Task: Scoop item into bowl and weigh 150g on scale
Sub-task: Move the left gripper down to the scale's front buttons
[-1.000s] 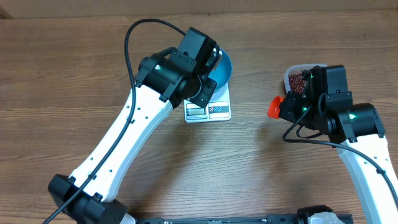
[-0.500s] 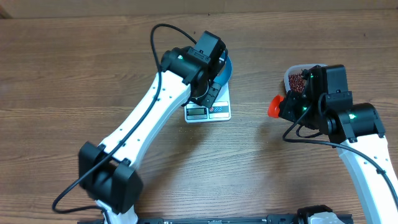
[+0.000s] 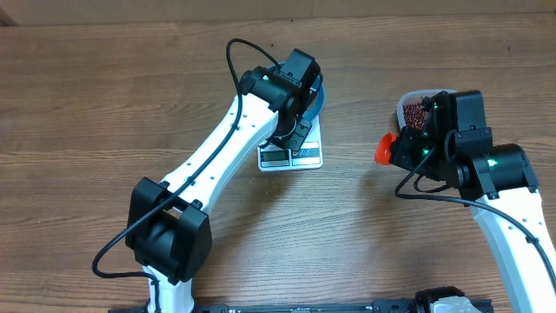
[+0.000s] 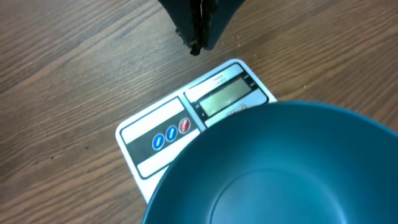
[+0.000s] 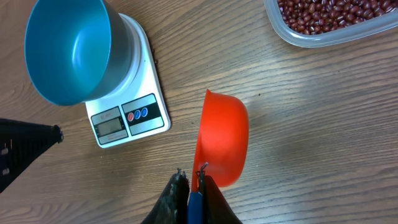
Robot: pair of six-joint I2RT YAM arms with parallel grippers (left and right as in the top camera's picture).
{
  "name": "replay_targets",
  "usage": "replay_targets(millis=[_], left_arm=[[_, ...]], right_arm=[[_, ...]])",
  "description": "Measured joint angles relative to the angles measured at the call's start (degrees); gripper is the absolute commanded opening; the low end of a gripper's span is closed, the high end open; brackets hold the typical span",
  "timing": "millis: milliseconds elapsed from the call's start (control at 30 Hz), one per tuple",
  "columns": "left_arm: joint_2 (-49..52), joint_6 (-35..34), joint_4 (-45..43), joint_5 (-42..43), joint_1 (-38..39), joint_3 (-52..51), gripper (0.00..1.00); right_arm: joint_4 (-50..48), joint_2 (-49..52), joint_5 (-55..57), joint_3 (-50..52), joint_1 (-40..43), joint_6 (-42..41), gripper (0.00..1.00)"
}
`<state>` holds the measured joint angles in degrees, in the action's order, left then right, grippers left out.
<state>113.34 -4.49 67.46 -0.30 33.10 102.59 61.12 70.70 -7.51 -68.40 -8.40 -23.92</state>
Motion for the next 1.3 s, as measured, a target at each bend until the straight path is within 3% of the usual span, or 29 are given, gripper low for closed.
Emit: replay_targets(millis=[167,300,567,900,1067,1133,1300], left_arm=[[-2.97,-0.11,-8.31,-2.56,3.15,-8.41,0.04],[-7.41,-1.25,-21.03,-3.43,4.66,-20.59,0.04],[-7.72,-1.51,-28.22,-3.87,4.31,-24.35,0.04],[-7.72,-1.53,-29.7,-3.87,4.31,-24.35,0.04],[-7.74,-1.64,-29.77,-3.85,4.31,-25.51,0.15],[-7.74,-1.75,-29.79,-3.58,4.31,-25.81,0.04],[-7.74,-1.95,-30.77,-3.17,4.31,-26.18,0.04]], right_arm=[[-0.68,0.0,-0.02,-0.02,0.0,-0.02,0.09],[-1.6,0.0,-0.02,-0.07,0.0,0.02,0.09],[-1.75,0.0,0.0,-0.07,0.0,-0.02,0.1],[-1.99,0.0,0.0,-0.07,0.0,0.02,0.1],[-1.97,0.0,0.0,-0.07,0.0,0.0,0.11],[-1.92,0.0,0.0,-0.07,0.0,0.02,0.11],[-1.95,0.0,0.0,-0.07,0.0,0.0,0.11]])
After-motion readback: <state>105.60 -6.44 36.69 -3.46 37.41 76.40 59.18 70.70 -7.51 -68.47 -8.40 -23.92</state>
